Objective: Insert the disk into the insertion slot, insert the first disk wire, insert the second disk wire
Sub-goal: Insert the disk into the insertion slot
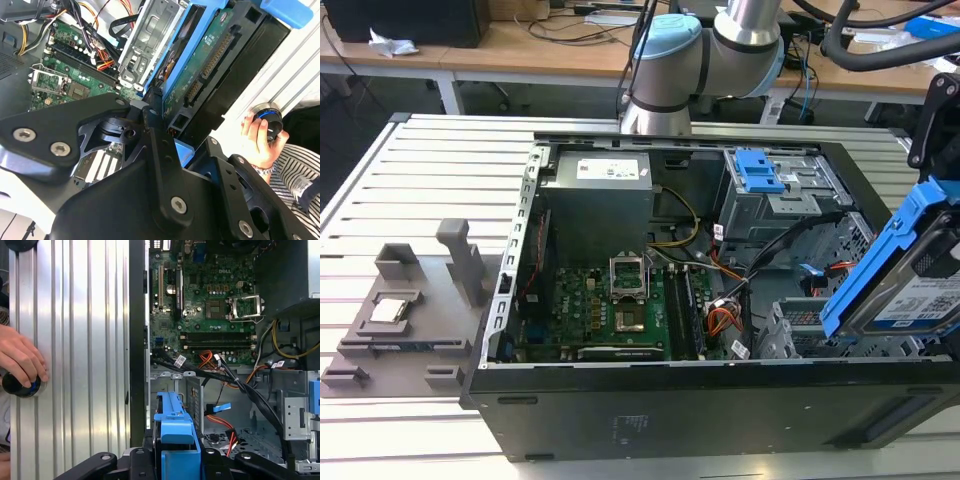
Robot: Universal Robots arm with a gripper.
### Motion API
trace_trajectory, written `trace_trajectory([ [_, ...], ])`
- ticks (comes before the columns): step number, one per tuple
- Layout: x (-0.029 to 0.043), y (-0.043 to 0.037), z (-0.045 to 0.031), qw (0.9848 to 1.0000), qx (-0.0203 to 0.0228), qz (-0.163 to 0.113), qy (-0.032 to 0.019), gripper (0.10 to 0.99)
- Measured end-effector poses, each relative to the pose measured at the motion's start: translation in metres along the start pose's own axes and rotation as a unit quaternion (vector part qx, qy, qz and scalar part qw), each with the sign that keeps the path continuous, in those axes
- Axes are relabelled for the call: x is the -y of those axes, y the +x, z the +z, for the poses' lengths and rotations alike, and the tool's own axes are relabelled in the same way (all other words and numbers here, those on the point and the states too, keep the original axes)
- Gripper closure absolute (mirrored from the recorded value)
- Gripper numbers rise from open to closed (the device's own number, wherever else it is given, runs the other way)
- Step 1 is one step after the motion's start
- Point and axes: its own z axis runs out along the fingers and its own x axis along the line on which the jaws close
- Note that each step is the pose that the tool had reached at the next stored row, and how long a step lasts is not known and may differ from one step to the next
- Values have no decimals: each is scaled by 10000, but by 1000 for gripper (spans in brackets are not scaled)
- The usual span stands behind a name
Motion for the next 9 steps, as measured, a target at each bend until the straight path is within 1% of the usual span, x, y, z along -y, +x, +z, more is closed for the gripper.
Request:
trace_trajectory([
  [6, 1, 0, 29, 10000, 0, 0, 0, 722],
  [9, 2, 0, 60, 10000, -1, 0, 0, 722],
])
